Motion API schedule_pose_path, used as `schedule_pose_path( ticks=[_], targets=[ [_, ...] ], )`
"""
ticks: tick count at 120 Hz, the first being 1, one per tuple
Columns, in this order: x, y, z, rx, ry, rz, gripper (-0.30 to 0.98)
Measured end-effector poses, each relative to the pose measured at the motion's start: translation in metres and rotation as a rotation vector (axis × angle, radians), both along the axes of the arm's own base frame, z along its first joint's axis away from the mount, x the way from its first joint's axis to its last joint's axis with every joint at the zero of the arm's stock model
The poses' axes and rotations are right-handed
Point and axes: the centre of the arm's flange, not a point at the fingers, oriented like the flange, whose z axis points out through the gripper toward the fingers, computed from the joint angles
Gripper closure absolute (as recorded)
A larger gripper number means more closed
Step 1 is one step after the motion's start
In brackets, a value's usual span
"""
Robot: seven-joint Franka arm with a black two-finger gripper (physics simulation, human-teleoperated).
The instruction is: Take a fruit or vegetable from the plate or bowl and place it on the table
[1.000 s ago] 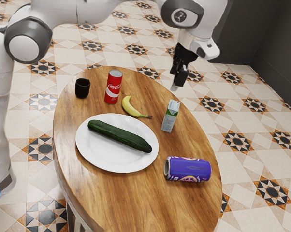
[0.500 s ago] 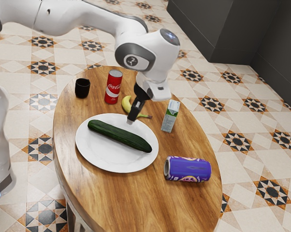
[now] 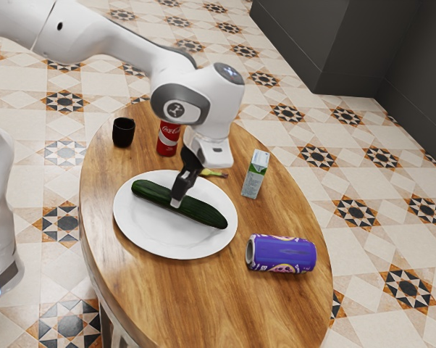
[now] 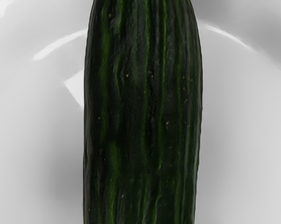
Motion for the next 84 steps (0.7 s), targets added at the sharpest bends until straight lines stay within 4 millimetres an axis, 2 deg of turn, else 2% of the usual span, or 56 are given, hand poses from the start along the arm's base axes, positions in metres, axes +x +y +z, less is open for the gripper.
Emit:
schedule_pose_path(
  ticks=[17, 30, 42, 68, 73, 84],
  targets=[
    [0.0, 0.008, -0.008, -0.019, 0.012, 0.011, 0.0],
    [-0.016, 0.009, -0.015, -0.033, 0.024, 0.01, 0.0],
    [-0.021, 0.008, -0.02, -0.04, 0.024, 0.003, 0.0],
    [-0.02, 0.007, -0.03, -0.05, -0.008, -0.007, 0.0],
    [-0.019, 0.008, -0.03, -0.051, -0.016, -0.007, 0.04],
    [-0.017, 0.007, -0.028, -0.051, -0.03, -0.005, 0.23]
  ],
)
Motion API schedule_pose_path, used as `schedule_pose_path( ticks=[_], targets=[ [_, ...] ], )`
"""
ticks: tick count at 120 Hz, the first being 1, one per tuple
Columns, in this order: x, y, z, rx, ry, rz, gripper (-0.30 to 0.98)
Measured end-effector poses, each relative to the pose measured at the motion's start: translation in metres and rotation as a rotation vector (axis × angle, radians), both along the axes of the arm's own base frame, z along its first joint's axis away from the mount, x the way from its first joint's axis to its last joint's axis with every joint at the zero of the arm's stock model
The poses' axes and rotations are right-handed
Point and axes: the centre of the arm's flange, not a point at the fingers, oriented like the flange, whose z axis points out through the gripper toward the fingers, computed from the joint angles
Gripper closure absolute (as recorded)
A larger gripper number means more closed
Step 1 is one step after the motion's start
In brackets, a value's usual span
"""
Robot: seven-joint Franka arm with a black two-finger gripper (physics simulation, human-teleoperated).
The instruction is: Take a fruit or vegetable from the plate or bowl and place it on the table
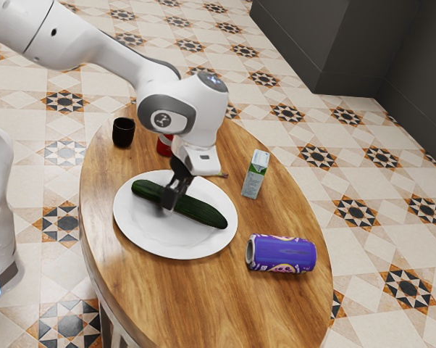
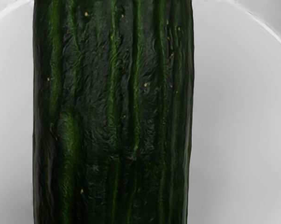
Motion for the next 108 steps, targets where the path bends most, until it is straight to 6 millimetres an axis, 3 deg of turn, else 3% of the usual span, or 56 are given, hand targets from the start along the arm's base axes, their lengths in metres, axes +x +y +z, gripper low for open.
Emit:
schedule_pose_path(
  ticks=[23, 46, 60, 84, 108],
  targets=[
    [0.002, 0.0, 0.002, 0.006, -0.018, 0.011, 0.52],
    [0.0, -0.001, 0.018, 0.012, -0.05, 0.026, 0.49],
    [-0.003, -0.017, 0.033, 0.013, -0.069, 0.008, 0.49],
    [-0.003, -0.087, 0.062, 0.009, -0.101, -0.088, 0.5],
    [0.045, -0.188, 0.06, 0.014, -0.089, -0.184, 0.51]
  ],
)
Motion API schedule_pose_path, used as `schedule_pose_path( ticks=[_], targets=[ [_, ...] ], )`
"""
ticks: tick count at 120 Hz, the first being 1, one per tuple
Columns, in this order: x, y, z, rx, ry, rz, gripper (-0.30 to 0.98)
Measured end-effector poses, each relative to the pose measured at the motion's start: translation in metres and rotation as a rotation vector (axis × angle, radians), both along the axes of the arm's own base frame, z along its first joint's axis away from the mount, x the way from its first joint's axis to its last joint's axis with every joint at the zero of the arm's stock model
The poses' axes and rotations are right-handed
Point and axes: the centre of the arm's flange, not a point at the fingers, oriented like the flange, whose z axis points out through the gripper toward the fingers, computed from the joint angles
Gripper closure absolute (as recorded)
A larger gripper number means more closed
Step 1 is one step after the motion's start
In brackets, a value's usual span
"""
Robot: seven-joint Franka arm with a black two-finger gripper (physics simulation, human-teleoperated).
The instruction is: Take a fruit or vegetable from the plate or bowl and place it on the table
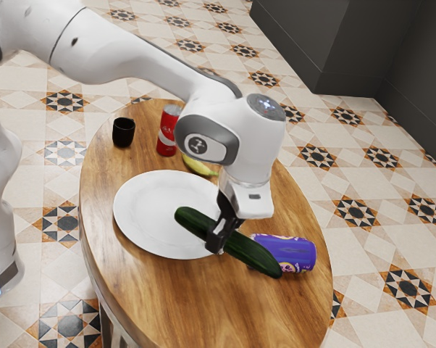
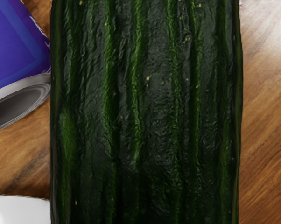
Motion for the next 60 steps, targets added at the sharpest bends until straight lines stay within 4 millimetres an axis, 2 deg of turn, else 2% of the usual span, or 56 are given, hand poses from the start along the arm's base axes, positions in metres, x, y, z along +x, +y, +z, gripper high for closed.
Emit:
schedule_pose_path(
  ticks=[11, 20, 40, 60],
  targets=[
    [0.029, -0.045, -0.008, -0.011, 0.004, -0.037, 0.51],
    [0.035, -0.064, -0.016, -0.011, 0.014, -0.033, 0.52],
    [0.04, -0.065, -0.026, -0.032, 0.047, 0.113, 0.53],
    [0.047, -0.063, -0.05, -0.035, 0.104, 0.267, 0.53]
  ],
)
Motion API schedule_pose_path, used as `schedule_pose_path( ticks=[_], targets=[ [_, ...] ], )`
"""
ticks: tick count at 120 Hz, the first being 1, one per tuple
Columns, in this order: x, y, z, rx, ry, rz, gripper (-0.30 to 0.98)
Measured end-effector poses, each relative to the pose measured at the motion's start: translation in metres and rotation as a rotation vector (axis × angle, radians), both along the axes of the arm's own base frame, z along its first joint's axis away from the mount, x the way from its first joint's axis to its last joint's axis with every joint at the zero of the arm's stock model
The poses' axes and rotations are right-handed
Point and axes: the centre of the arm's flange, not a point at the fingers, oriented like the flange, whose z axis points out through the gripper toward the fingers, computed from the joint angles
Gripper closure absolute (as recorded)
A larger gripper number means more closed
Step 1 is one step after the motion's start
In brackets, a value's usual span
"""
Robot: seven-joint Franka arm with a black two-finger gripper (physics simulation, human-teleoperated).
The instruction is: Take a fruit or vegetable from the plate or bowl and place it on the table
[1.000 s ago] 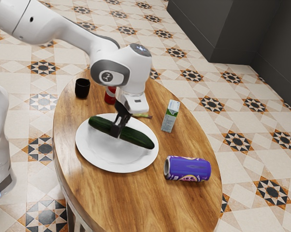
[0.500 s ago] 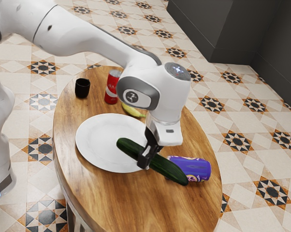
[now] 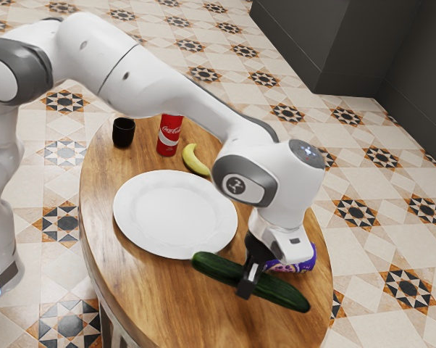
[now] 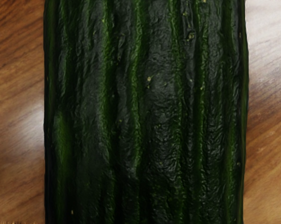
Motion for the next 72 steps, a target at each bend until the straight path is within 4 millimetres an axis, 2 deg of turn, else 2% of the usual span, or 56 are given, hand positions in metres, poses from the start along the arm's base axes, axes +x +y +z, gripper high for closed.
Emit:
schedule_pose_path(
  ticks=[4, 14, 24, 30, 33, 36, 38, 49, 52, 55, 59, 62, 68, 72],
  targets=[
    [0.0, 0.0, -0.002, 0.001, 0.006, 0.023, 0.51],
    [0.0, -0.001, -0.006, 0.002, 0.017, 0.074, 0.29],
    [0.0, -0.001, -0.006, 0.005, 0.02, 0.117, 0.16],
    [-0.001, -0.001, -0.002, 0.008, 0.013, 0.137, 0.11],
    [-0.003, 0.0, 0.008, 0.012, -0.005, 0.141, 0.09],
    [-0.007, 0.001, 0.026, 0.018, -0.034, 0.142, 0.08],
    [-0.011, 0.003, 0.047, 0.021, -0.067, 0.142, 0.07],
    [-0.037, 0.018, 0.209, 0.043, -0.284, 0.145, 0.04],
    [-0.046, 0.024, 0.237, 0.065, -0.317, 0.139, 0.03],
    [-0.051, 0.032, 0.253, 0.087, -0.336, 0.133, 0.03],
    [-0.045, 0.055, 0.257, 0.115, -0.339, 0.151, 0.02],
    [-0.032, 0.087, 0.253, 0.135, -0.328, 0.195, 0.02],
    [-0.002, 0.179, 0.24, 0.173, -0.295, 0.346, 0.01],
    [0.01, 0.236, 0.236, 0.192, -0.28, 0.439, 0.01]
  ],
)
